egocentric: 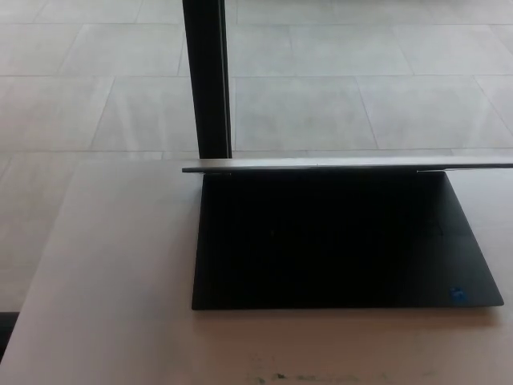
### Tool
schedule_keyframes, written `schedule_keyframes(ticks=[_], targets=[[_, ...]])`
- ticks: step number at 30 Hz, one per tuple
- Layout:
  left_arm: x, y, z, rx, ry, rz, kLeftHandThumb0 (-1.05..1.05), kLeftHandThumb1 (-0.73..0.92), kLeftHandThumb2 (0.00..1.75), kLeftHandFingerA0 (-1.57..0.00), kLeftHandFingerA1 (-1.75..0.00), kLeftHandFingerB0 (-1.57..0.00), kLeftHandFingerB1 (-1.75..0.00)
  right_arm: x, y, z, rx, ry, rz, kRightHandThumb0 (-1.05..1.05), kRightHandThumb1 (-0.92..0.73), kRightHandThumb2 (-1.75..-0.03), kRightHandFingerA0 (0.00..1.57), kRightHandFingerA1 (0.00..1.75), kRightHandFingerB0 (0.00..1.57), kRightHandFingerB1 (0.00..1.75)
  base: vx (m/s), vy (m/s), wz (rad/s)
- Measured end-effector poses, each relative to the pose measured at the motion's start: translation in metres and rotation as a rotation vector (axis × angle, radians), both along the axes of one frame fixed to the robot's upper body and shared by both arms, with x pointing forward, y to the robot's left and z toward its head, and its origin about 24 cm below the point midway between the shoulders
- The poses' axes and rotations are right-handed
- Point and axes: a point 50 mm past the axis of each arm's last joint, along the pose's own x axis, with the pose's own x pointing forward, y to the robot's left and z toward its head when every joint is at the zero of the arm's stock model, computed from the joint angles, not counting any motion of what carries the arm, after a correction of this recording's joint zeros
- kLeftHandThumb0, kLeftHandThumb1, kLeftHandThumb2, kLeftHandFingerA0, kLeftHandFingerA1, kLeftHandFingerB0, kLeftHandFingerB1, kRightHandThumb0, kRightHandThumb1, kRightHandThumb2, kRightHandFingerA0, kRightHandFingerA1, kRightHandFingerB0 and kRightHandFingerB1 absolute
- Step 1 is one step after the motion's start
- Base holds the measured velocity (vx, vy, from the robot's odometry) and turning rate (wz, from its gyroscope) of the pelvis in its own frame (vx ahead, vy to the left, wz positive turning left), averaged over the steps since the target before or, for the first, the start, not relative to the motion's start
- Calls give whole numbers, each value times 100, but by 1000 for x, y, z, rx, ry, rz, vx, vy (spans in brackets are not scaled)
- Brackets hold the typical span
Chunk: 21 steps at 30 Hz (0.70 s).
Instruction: The robot uses its right hand to push down on the lid of a laptop kept in the middle of the desk to close it
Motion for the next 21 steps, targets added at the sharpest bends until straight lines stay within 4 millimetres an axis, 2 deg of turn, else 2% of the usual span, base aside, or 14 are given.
schedule_keyframes(ticks=[2, 4, 6, 7, 8, 9, 10, 11, 12, 13, 17, 19, 20, 21], targets=[[0, 5, 4, 0, -40, 47, -101, 92, 90, -21, -89, -18, -73, 0, -8, 8, -3, -64, -60, -74, -89, -67, 37, 118, 39, 44, 0, 0, 0], [-1, 9, 7, -1, -76, 89, -96, 81, 120, -25, -81, -23, -69, 3, -16, 18, -11, -131, -117, -75, -92, -68, 30, 96, 26, 34, 0, 0, 0], [-2, 13, 10, -5, -109, 133, -103, 92, 88, -26, -94, -21, -71, 7, -28, 32, -27, -213, -176, -75, -92, -72, 22, 50, 17, 30, 0, 0, 0], [-2, 16, 12, -9, -132, 163, -103, 92, 89, -28, -92, -23, -70, 12, -36, 45, -44, -271, -209, -73, -73, -107, 25, 60, 14, 43, 0, 0, 0], [-3, 17, 13, -12, -145, 180, -103, 92, 89, -27, -91, -23, -71, 16, -42, 55, -55, -315, -229, -73, -74, -107, 24, 60, 13, 44, 0, 0, 0], [-3, 19, 15, -16, -160, 198, -95, 81, 121, -28, -82, -26, -69, 22, -49, 67, -71, -366, -247, -76, -92, -71, 23, 58, 19, 32, 0, 0, 0], [-3, 20, 16, -20, -175, 216, -102, 92, 90, -27, -91, -22, -70, 29, -55, 82, -89, -430, -256, -75, -75, -110, 23, 62, 11, 44, 0, 0, 0], [-4, 22, 17, -25, -190, 234, -102, 92, 90, -27, -91, -22, -70, 38, -59, 98, -113, -489, -252, -75, -75, -110, 23, 62, 11, 44, 0, 0, 0], [-4, 23, 18, -32, -206, 252, -96, 82, 123, -29, -82, -23, -68, 47, -64, 117, -142, -555, -244, -74, -77, -111, 28, 70, 13, 47, 0, 0, 0], [-3, 24, 19, -39, -221, 266, -103, 92, 91, -24, -89, -17, -66, 57, -67, 140, -184, -623, -220, -76, -91, -72, 30, 84, 17, 38, 0, 0, 0], [-2, 25, 20, -63, -252, 300, -102, 92, 98, -23, -87, -17, -65, 96, -58, 205, -297, -803, -71, -83, -89, -67, 59, 109, 32, 76, 0, 0, 0], [-1, 26, 22, -68, -266, 305, -103, 92, 99, -22, -87, -16, -64, 120, -42, 236, -356, -873, 52, -89, -89, -67, 61, 107, 35, 80, 0, 0, 0], [0, 26, 23, -72, -271, 308, -96, 82, 131, -38, -88, -23, -72, 127, -36, 246, -378, -893, 98, -93, -71, -90, 41, 80, 34, 61, 0, 0, 0], [1, 26, 23, -75, -275, 309, -100, 92, 89, -24, -98, -22, -78, 135, -28, 257, -405, -908, 151, -86, -92, -67, 37, 67, 34, 49, 0, 0, 0]])
